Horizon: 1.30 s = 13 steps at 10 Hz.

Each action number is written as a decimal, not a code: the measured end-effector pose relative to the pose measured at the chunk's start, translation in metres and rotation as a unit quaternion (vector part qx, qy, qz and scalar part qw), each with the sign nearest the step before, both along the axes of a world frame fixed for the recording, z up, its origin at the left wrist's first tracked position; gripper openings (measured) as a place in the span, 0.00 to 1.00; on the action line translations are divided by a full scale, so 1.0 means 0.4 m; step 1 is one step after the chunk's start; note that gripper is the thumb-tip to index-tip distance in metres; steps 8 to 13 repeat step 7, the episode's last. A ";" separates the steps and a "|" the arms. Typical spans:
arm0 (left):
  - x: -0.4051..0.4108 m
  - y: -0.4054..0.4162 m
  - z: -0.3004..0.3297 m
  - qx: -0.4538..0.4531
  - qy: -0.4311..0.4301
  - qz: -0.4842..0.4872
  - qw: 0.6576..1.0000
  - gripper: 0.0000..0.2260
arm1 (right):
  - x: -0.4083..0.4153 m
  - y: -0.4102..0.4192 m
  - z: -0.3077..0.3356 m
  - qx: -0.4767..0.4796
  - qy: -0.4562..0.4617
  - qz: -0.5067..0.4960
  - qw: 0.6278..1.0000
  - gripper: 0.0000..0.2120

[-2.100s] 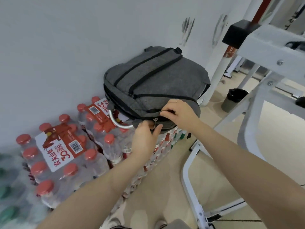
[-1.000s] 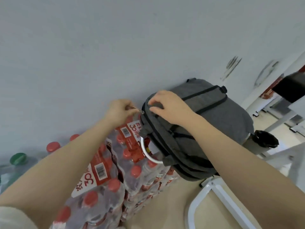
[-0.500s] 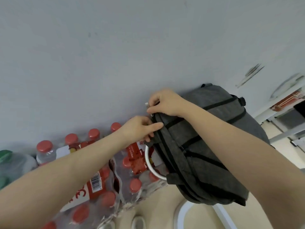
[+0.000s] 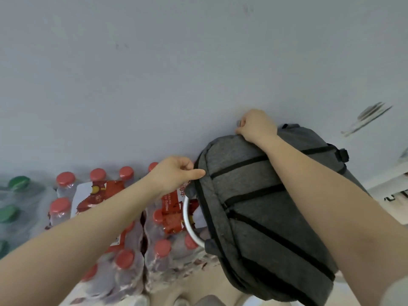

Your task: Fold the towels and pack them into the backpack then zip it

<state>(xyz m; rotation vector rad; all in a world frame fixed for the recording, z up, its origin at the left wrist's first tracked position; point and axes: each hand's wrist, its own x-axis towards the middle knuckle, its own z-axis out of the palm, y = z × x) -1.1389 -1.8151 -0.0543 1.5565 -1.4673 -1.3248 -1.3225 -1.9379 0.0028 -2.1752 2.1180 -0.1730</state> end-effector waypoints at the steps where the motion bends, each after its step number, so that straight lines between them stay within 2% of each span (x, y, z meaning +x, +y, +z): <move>1: -0.002 0.003 0.003 -0.013 -0.012 0.036 0.999 0.18 | -0.002 0.001 -0.003 -0.010 0.019 -0.028 0.999 0.04; 2: -0.011 0.001 0.018 -0.022 0.000 0.074 0.997 0.16 | 0.003 0.012 0.005 -0.007 0.026 -0.019 0.999 0.08; 3: -0.024 -0.023 0.049 -0.043 0.010 0.122 0.992 0.14 | -0.013 0.041 0.033 0.024 -0.016 0.061 0.998 0.17; 4: -0.043 -0.050 0.085 -0.059 -0.011 0.146 0.987 0.12 | -0.030 0.090 0.059 0.016 -0.050 0.132 0.990 0.18; 5: -0.047 -0.060 0.066 -0.051 -0.025 0.136 0.989 0.14 | -0.036 0.132 0.056 0.015 -0.065 0.155 0.986 0.20; 6: -0.027 -0.038 0.057 -0.034 -0.046 0.115 0.992 0.11 | -0.027 0.187 0.048 0.006 -0.062 0.151 0.987 0.22; 7: 0.012 0.001 0.084 -0.082 -0.103 0.110 0.985 0.10 | -0.014 0.249 0.050 -0.047 -0.064 0.154 0.985 0.21; 13: 0.012 0.001 0.084 -0.082 -0.103 0.110 0.985 0.10 | -0.014 0.249 0.050 -0.047 -0.064 0.154 0.985 0.21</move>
